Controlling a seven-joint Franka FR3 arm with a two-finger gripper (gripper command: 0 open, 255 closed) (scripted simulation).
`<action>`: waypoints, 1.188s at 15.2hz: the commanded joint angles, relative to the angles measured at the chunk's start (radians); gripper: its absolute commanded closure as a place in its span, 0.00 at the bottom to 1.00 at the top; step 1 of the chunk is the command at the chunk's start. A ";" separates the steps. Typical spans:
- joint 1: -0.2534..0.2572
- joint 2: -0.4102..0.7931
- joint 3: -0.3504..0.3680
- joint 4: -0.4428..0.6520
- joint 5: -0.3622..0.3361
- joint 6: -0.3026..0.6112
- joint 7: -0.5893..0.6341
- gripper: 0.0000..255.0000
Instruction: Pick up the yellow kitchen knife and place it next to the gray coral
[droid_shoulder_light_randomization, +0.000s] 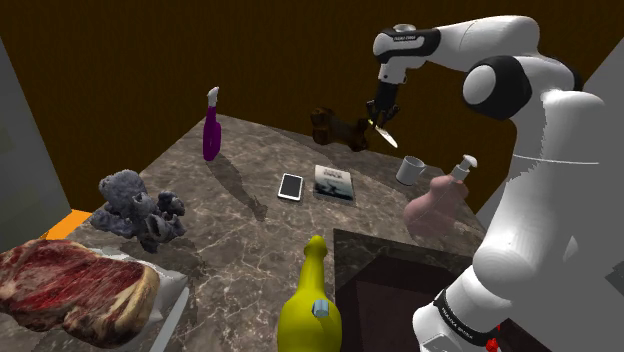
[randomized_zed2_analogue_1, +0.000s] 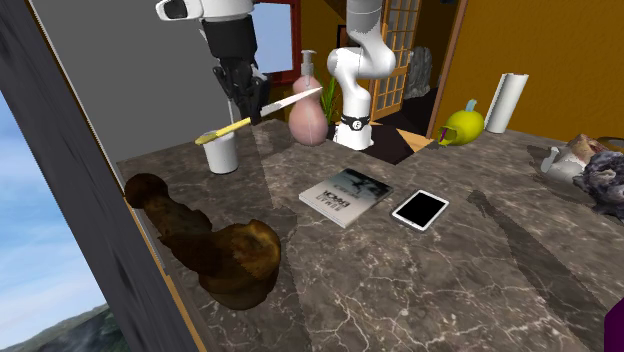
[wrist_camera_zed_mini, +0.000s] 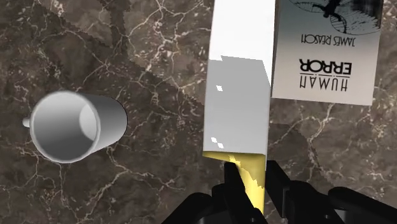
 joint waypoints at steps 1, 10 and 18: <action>0.000 -0.004 -0.001 0.025 -0.001 -0.029 0.001 1.00; 0.102 -0.174 0.030 -0.176 -0.034 0.006 0.124 1.00; 0.212 -0.340 0.101 -0.388 -0.050 0.060 0.303 1.00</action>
